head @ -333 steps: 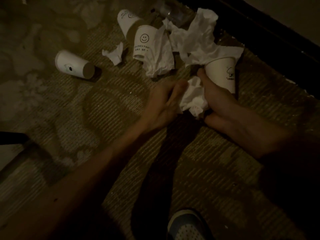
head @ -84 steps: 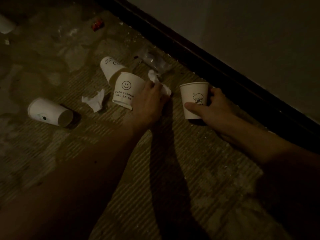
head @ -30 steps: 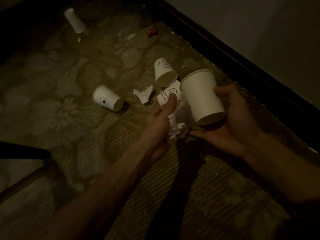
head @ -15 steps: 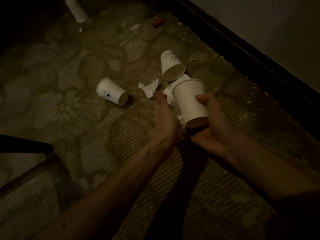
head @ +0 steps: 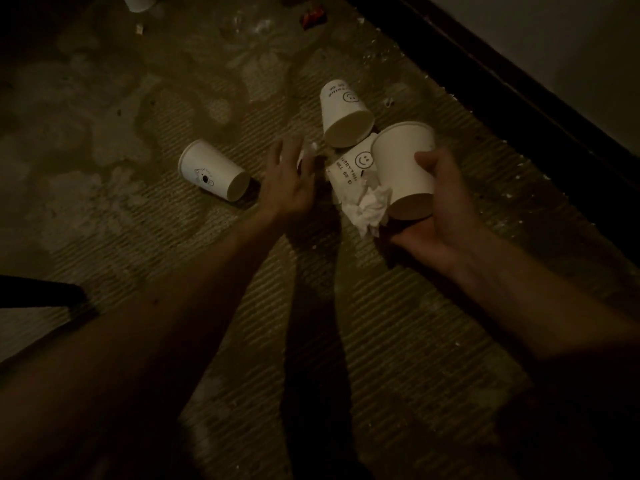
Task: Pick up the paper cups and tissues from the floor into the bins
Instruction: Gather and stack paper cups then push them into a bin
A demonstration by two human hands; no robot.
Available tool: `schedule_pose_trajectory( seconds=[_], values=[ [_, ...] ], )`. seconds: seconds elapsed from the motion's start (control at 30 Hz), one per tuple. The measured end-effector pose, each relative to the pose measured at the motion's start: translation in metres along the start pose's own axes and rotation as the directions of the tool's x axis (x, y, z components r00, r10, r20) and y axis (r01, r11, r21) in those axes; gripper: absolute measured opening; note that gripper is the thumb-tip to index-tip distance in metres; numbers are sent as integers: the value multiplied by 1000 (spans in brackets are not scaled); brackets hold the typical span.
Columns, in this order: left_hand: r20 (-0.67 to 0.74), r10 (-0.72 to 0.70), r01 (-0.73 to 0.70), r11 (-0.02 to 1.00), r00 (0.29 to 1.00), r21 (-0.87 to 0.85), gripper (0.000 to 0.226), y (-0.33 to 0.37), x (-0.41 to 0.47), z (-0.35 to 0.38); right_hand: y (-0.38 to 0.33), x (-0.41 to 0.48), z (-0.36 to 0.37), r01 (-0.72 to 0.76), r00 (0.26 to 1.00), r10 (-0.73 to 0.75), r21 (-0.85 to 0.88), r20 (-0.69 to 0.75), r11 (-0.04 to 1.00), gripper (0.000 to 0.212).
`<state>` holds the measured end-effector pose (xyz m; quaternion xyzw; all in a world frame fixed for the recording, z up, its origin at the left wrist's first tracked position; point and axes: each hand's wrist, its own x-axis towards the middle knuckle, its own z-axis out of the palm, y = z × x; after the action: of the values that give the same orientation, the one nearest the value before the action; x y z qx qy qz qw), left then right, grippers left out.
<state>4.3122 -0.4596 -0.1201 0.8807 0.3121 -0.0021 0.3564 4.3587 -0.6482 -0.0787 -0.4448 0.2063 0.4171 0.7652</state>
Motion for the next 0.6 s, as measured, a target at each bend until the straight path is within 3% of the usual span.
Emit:
schedule_pose_trajectory(
  seconds=[0.1, 0.27, 0.33, 0.4, 0.5, 0.6],
  values=[
    [122, 87, -124, 932, 989, 340, 41, -8, 18, 5, 1, 0, -7, -1, 1000, 1, 6, -24, 1000, 48],
    [-18, 130, -115, 929, 991, 352, 23, -7, 10, 9, -2, -2, -16, -10, 998, 10, 1, -62, 1000, 49],
    [-56, 9, 1, 985, 998, 175, 21, -6, 4, 4, -2, -4, -20, -13, 998, 13, -5, -55, 1000, 46],
    [-126, -141, 122, 981, 982, -149, 16, -1, -13, 0, -3, -5, -24, -14, 998, 14, 1, -54, 1000, 44],
    [-70, -304, 217, 806, 950, -551, 6, 13, -54, 2, 0, -10, -28, -26, 999, 26, -10, -26, 1000, 52],
    [149, -282, 304, 661, 948, -686, 16, 35, -93, 12, 5, -19, -27, -25, 998, 27, -29, 65, 999, 57]
  ],
)
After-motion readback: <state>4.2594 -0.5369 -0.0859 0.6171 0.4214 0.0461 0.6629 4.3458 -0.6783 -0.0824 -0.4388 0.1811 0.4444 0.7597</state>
